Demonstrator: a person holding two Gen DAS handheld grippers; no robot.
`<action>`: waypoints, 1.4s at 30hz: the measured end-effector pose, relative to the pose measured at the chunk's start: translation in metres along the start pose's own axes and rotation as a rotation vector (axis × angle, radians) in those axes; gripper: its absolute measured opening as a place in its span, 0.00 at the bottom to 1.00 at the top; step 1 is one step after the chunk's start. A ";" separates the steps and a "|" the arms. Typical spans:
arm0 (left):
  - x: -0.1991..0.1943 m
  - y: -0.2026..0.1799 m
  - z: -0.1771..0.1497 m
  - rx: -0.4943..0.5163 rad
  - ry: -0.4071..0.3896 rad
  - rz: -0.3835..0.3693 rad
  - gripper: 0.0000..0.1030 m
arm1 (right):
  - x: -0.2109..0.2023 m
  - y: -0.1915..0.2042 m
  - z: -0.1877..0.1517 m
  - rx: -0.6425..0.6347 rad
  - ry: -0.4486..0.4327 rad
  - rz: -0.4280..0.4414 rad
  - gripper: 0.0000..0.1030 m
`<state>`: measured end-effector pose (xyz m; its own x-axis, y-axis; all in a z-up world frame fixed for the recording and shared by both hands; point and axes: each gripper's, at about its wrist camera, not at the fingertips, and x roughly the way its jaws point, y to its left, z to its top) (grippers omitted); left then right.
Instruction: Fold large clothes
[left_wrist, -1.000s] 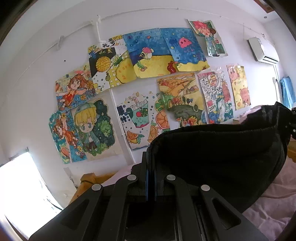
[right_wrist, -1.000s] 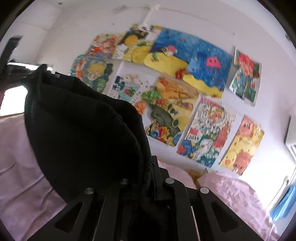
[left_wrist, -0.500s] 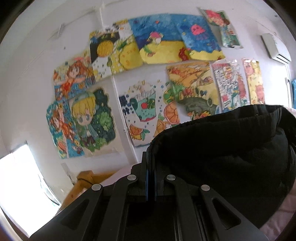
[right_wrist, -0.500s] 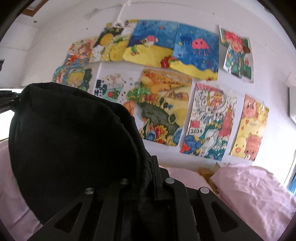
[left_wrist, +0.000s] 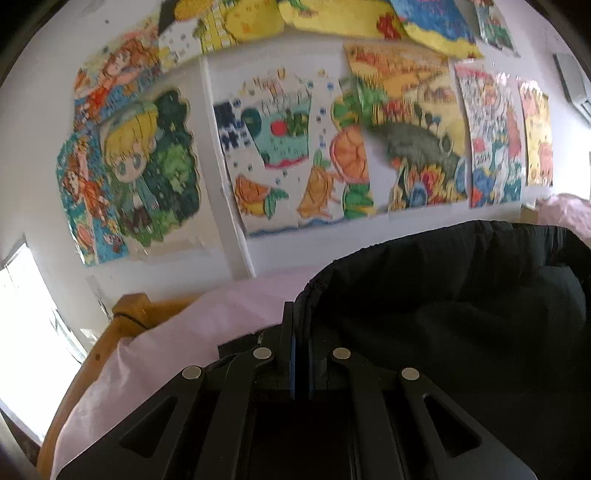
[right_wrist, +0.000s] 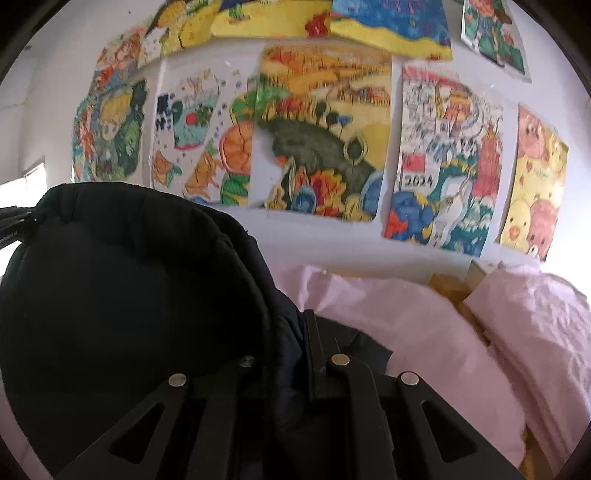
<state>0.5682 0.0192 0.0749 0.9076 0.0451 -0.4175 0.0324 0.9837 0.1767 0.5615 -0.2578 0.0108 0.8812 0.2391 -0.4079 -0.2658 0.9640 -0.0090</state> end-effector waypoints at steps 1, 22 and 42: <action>0.008 0.000 -0.003 0.002 0.023 -0.004 0.04 | 0.004 0.000 -0.002 0.001 0.009 0.000 0.10; 0.064 -0.005 -0.057 -0.047 0.104 -0.045 0.05 | 0.049 0.001 -0.039 0.010 0.071 -0.011 0.26; 0.065 -0.002 -0.059 -0.099 0.117 -0.072 0.13 | 0.043 -0.020 -0.049 0.126 0.047 -0.089 0.78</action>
<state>0.6021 0.0302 -0.0054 0.8492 -0.0123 -0.5280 0.0491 0.9972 0.0557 0.5853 -0.2723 -0.0508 0.8790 0.1495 -0.4528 -0.1338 0.9888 0.0667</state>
